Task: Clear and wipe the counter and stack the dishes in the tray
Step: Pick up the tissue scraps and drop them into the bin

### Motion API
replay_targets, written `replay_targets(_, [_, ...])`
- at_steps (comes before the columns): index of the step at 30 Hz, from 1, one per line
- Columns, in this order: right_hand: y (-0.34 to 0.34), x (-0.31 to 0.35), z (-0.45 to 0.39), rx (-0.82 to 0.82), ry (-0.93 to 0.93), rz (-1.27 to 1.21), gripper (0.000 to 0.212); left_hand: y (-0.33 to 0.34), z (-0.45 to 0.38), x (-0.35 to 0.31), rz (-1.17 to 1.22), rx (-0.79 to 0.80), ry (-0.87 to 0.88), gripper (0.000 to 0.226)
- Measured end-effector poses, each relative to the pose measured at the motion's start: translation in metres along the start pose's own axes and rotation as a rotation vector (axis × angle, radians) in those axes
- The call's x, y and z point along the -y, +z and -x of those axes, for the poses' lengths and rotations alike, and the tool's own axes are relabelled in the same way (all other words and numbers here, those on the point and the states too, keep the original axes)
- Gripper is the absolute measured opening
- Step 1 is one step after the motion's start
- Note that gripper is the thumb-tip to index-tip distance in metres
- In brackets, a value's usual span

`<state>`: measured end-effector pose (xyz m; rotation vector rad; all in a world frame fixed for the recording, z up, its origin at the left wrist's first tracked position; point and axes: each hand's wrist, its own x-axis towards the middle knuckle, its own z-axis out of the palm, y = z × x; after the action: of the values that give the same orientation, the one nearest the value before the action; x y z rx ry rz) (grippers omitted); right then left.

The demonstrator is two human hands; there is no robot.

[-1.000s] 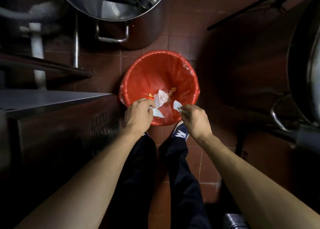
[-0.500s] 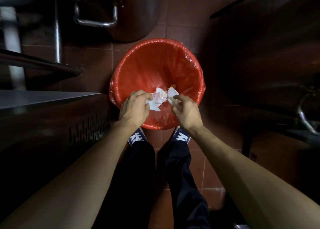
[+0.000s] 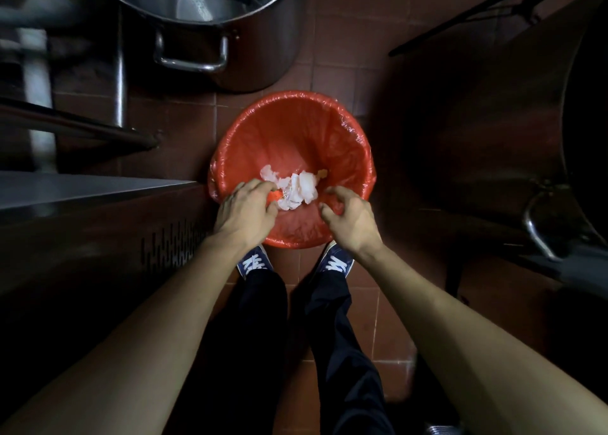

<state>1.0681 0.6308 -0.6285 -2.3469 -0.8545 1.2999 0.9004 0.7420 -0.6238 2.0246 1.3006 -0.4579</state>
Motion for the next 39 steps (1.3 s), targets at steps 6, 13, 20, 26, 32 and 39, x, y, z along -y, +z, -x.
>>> replay_targets(6, [-0.054,0.049,0.033,-0.071,-0.067,-0.009,0.036,-0.057,0.033,-0.032,0.003,0.004,-0.021,0.043])
replay_targets(13, [-0.124,0.100,0.081,0.042,-0.327,0.449,0.052,-0.134,0.090,-0.078,-0.079,-0.013,0.032,0.046])
replay_targets(20, [-0.169,0.143,0.135,0.041,-0.445,0.464,0.049,-0.198,0.155,-0.112,-0.081,-0.072,-0.031,0.046])
replay_targets(26, [-0.218,0.180,0.184,-0.039,-0.640,0.488,0.048,-0.237,0.215,-0.149,0.031,-0.248,-0.069,0.043])
replay_targets(32, [-0.251,0.225,0.219,-0.079,-0.841,0.562,0.042,-0.268,0.271,-0.155,0.046,-0.400,-0.077,0.044])
replay_targets(39, [-0.235,0.282,0.273,-0.072,-0.979,0.586,0.041,-0.295,0.343,-0.128,0.047,-0.513,-0.141,0.044])
